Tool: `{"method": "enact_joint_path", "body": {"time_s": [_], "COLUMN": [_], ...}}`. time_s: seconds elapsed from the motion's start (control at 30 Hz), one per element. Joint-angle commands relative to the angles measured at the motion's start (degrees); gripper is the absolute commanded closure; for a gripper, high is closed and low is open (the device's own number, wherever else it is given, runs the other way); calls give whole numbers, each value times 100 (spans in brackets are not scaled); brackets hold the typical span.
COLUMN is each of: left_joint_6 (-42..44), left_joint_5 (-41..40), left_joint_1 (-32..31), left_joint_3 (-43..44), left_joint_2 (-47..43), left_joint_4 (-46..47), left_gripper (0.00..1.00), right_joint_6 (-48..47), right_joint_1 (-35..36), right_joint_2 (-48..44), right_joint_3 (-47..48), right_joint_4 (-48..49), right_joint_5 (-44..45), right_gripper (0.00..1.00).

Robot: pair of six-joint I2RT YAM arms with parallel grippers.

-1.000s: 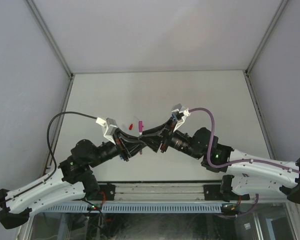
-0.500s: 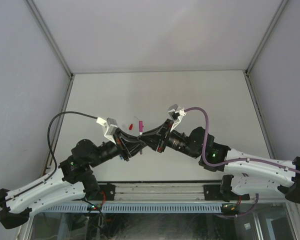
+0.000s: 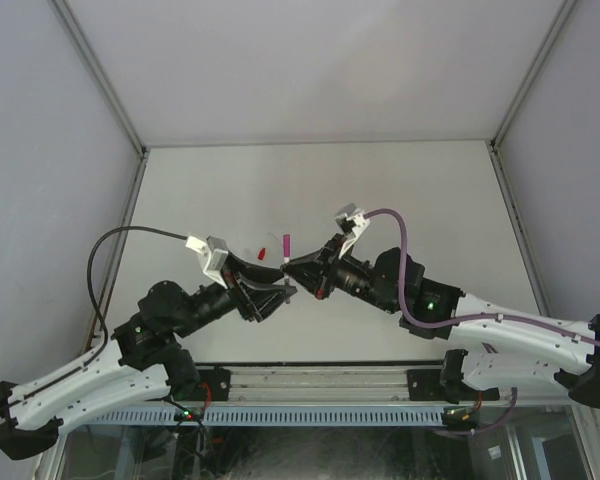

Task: Insert the pens into the pen caps
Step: Place the pen at the center of the board.

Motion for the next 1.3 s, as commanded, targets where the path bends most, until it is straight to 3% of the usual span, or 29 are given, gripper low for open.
{"method": "enact_joint_path", "body": {"time_s": [0.0,0.27,0.57,0.67,0.87,1.27], "left_joint_6": [288,287,-24,88,393,883], "left_joint_5": [-645,-1527,-809,-675,-1017,-1349], "left_joint_1": [12,265,2034,2447,2547,2547], "left_joint_3": [366,978,1200,1323,1643,1523], "left_joint_2": [-41,116,165,306,449,227], "left_joint_4": [-597,-1873,-2863,-3203,-3840,-4201], "left_gripper": [37,26,16,11,1,0], "right_joint_6": [-158,-142,304,366,307,302], "right_joint_1": [-113,-601,-1425,-1744,-2056,-2636], "right_joint_2": [109,695,1326,1756,2771,4655], "right_joint_3": [748,1610,1929,2095,2508,3636], "right_joint_4": [-924,-2542,-3381,-3648,-4073,-5176], "right_joint_5": [658,898,593,119,-324,177], "right_gripper": [100,100,100,100,100,100]}}
